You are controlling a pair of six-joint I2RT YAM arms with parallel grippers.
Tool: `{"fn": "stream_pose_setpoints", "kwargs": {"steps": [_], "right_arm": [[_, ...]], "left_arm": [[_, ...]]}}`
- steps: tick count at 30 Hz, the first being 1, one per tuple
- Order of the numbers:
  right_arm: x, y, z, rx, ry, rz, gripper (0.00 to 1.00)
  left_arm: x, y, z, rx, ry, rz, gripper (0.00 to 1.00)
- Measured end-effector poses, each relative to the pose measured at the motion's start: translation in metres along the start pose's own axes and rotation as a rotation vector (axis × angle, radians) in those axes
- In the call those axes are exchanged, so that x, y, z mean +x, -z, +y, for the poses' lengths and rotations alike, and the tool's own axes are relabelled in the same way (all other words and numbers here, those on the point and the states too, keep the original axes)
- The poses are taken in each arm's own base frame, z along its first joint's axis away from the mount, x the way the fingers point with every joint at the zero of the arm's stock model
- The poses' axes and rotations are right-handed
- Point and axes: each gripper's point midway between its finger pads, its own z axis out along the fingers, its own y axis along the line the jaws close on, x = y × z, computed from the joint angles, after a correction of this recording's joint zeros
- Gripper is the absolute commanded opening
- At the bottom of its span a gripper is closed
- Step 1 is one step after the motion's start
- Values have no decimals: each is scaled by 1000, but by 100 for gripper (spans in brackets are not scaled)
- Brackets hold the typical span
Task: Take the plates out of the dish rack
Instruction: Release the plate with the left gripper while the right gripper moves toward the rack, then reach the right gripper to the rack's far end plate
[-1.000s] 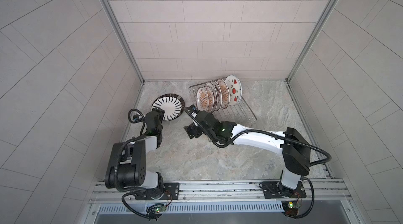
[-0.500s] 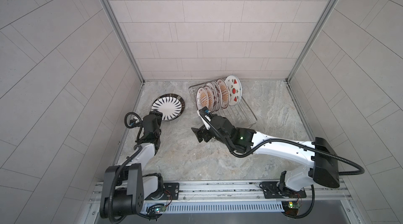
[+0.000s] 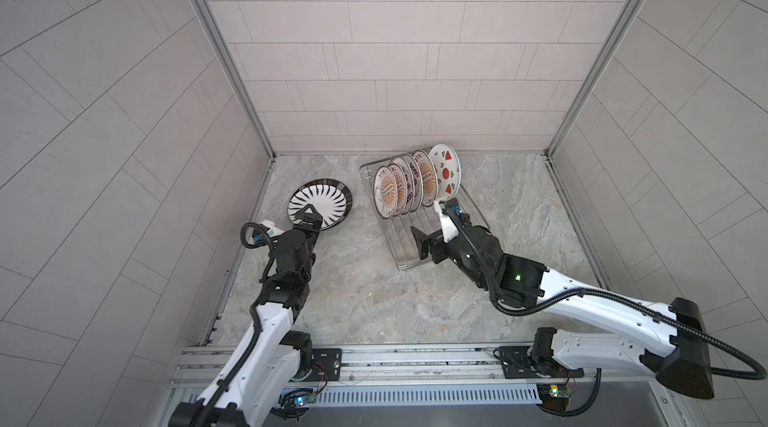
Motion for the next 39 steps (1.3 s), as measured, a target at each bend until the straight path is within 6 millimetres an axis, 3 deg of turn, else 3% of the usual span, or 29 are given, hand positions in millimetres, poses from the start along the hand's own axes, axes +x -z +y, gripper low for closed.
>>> {"fn": "stream_pose_setpoints", "kwargs": {"steps": [5, 11, 20, 25, 31, 39], "right_arm": [[-3, 4, -53, 107, -74, -25, 100], [-3, -5, -117, 207, -165, -14, 100], [1, -48, -140, 235, -153, 102, 99], [-11, -73, -167, 283, -154, 119, 98], [-11, -110, -190, 306, -173, 163, 96], [-1, -155, -209, 342, -161, 238, 83]], "left_arm": [[30, 25, -45, 147, -117, 90, 100], [77, 42, -77, 248, -288, 204, 100], [153, 64, -127, 490, -512, 359, 100], [183, 75, -138, 632, -578, 441, 100], [197, 88, -143, 696, -642, 458, 100], [200, 100, -144, 726, -664, 460, 100]]}}
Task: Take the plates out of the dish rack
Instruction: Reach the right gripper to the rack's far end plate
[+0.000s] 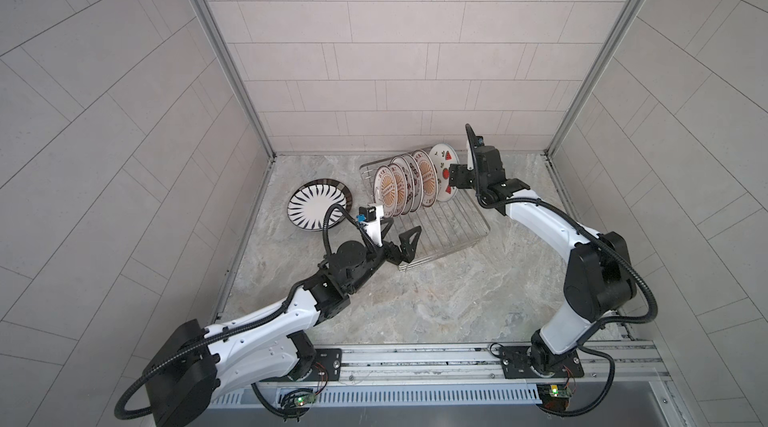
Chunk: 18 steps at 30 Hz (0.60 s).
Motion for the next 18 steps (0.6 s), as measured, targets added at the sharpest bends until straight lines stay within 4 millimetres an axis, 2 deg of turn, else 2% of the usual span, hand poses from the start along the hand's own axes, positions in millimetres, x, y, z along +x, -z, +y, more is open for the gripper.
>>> {"fn": "stream_pose_setpoints", "kwargs": {"steps": [8, 13, 18], "right_arm": [[2, -37, 4, 22, 42, 44, 50], [15, -55, 5, 45, 59, 103, 47], [24, -59, 9, 77, 90, 125, 45]], "left_arm": [[-2, 13, 13, -51, -2, -51, 100], [7, 11, 20, -74, -9, -41, 100], [5, 10, 20, -71, -16, -51, 100]]}}
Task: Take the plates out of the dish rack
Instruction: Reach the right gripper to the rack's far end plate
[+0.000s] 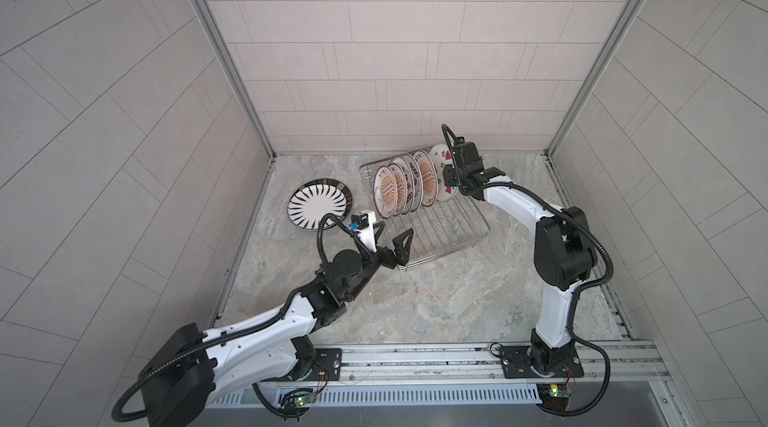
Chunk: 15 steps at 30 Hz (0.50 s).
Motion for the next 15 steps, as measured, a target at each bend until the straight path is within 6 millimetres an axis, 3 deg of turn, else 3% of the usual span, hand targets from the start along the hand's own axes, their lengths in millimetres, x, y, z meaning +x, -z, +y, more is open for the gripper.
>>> {"fn": "stream_pose_setpoints", "kwargs": {"steps": [15], "right_arm": [[0, -13, 7, 88, 46, -14, 28]], "left_arm": [[-4, 0, -1, 1, 0, -19, 100]]}}
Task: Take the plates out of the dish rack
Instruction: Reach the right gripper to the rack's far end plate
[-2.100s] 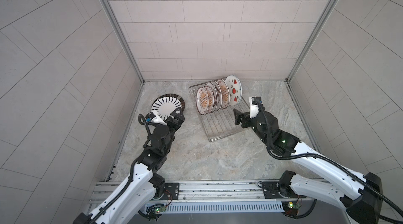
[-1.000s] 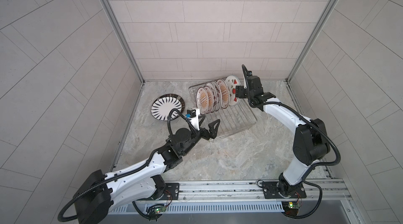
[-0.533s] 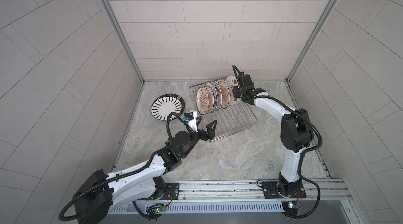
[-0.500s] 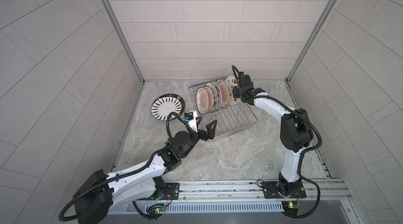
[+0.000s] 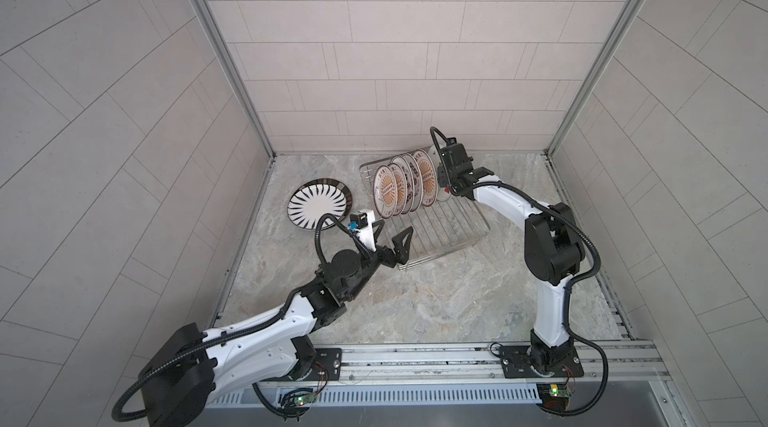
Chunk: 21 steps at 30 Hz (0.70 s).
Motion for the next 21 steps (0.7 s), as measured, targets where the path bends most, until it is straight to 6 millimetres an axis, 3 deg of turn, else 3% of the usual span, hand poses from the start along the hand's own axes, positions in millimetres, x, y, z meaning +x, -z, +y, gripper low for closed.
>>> {"fn": "stream_pose_setpoints", "kwargs": {"steps": [16, 21], "right_arm": [[1, 18, 13, 36, 23, -61, 20], [7, 38, 11, 81, 50, -79, 20]], "left_arm": [[12, -6, 2, -6, -3, 37, 100], [11, -6, 3, -14, -2, 32, 100]]}}
